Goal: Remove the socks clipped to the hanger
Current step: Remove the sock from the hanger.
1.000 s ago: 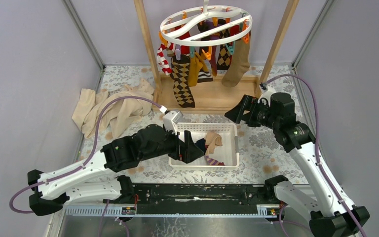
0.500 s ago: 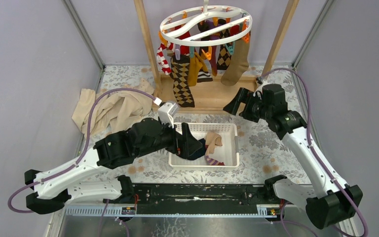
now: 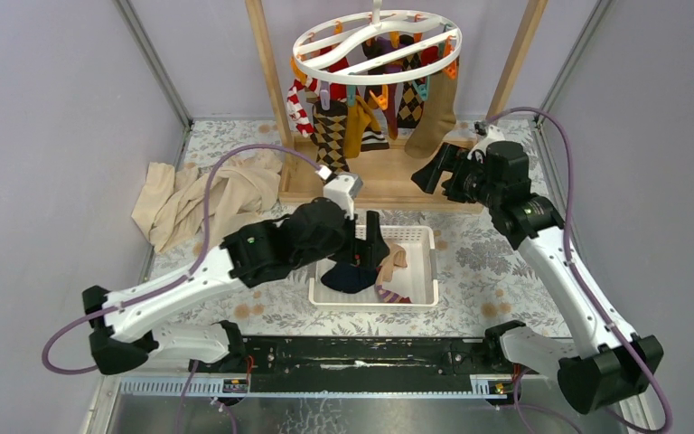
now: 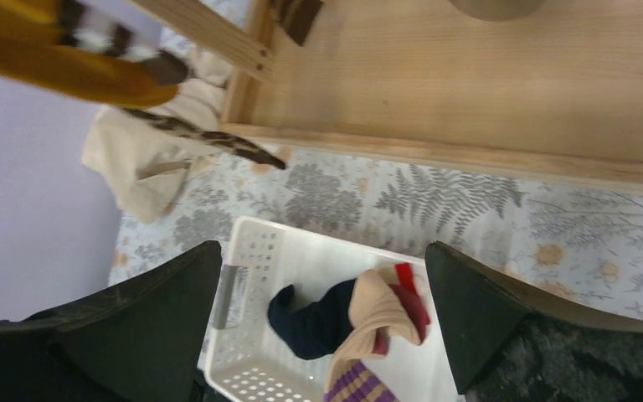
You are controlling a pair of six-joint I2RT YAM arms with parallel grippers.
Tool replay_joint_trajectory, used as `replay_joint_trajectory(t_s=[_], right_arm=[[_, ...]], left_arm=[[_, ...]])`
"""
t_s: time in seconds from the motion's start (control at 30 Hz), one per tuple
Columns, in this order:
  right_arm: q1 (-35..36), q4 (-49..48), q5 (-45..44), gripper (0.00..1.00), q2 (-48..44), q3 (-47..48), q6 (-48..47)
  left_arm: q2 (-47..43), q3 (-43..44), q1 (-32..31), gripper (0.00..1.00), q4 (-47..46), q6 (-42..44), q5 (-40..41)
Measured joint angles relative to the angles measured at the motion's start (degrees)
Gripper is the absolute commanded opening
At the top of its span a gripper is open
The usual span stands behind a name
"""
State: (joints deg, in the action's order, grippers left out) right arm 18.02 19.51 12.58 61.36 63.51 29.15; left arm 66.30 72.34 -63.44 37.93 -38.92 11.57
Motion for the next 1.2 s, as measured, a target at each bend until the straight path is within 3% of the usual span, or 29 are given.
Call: replay_joint_trajectory(t_s=[0.23, 0.67, 0.97, 1.2], right_arm=[[-8.2, -2.1, -2.5, 0.94, 1.8, -4.2, -0.5], [-10.6, -14.3, -1.3, 0.87, 2.1, -13.9, 2.7], [-11.7, -28.2, 0.6, 0.84, 15.0, -12.5, 2.7], [-14.2, -39.7, 2.4, 0.83, 28.3, -8.0, 3.5]], left_arm=[[7.2, 0.7, 0.2, 0.98, -1.0, -0.8, 1.4], [1.9, -7.9, 3.5, 0.98, -2.6, -2.1, 3.5], [5.9, -11.2, 12.0, 0.98, -7.0, 0.3, -2.7], [7.6, -11.2, 13.2, 0.99, -8.0, 2.1, -5.4]])
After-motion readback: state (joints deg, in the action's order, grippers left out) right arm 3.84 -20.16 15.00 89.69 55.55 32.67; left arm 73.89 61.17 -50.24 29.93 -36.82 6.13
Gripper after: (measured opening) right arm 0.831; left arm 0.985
